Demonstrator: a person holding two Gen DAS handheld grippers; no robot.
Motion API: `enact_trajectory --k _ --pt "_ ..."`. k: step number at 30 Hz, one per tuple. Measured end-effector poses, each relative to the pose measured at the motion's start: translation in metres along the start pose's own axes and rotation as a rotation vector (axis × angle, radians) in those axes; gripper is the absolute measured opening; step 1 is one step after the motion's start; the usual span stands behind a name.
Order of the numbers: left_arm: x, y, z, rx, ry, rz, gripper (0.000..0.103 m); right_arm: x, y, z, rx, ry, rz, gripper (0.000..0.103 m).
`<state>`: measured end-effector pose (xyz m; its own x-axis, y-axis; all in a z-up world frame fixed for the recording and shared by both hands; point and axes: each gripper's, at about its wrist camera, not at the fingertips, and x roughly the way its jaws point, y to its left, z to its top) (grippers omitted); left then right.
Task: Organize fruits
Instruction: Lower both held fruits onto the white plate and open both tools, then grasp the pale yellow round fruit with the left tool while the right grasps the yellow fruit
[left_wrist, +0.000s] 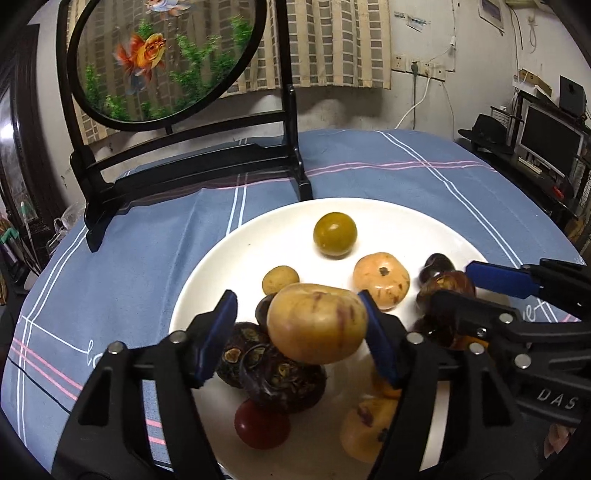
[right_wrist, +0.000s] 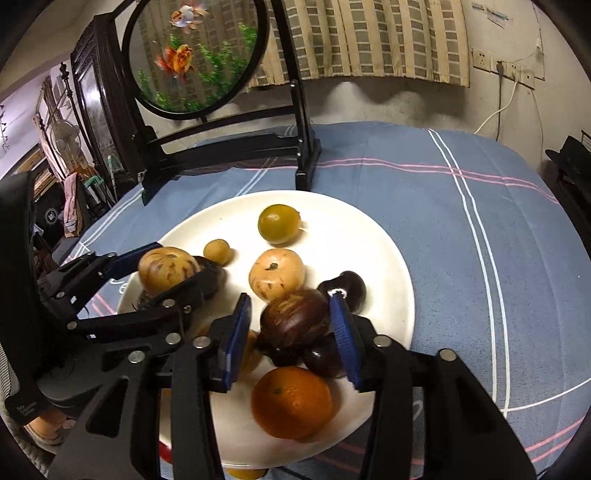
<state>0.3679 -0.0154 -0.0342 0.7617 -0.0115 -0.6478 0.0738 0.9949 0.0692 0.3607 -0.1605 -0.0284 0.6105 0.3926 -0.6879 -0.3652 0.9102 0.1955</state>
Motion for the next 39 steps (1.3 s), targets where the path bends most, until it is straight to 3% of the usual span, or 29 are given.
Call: enact_trajectory --k 2,4,16,27,35,39 --pt "0.0 0.001 -0.001 -0.003 -0.004 0.006 0.074 -0.001 -0.003 0.0 0.009 -0.012 -0.014 0.063" --pt "-0.006 0.003 -0.001 -0.01 -0.034 0.026 0.082 -0.005 -0.004 0.0 0.008 -0.023 -0.006 0.063" --pt "-0.051 0.002 -0.01 0.012 -0.111 0.079 0.088 -0.039 0.01 -0.006 0.016 -0.081 0.02 0.064" --pt "-0.111 -0.004 -0.049 0.037 -0.163 0.095 0.094 -0.096 0.016 -0.056 0.077 -0.137 0.075 0.065" --pt "-0.14 -0.02 -0.1 0.083 -0.091 -0.022 0.095 -0.116 0.005 -0.083 0.122 -0.135 0.072 0.067" --pt "-0.136 -0.031 -0.115 0.128 -0.036 -0.081 0.095 -0.134 -0.003 -0.097 0.157 -0.158 0.059 0.09"
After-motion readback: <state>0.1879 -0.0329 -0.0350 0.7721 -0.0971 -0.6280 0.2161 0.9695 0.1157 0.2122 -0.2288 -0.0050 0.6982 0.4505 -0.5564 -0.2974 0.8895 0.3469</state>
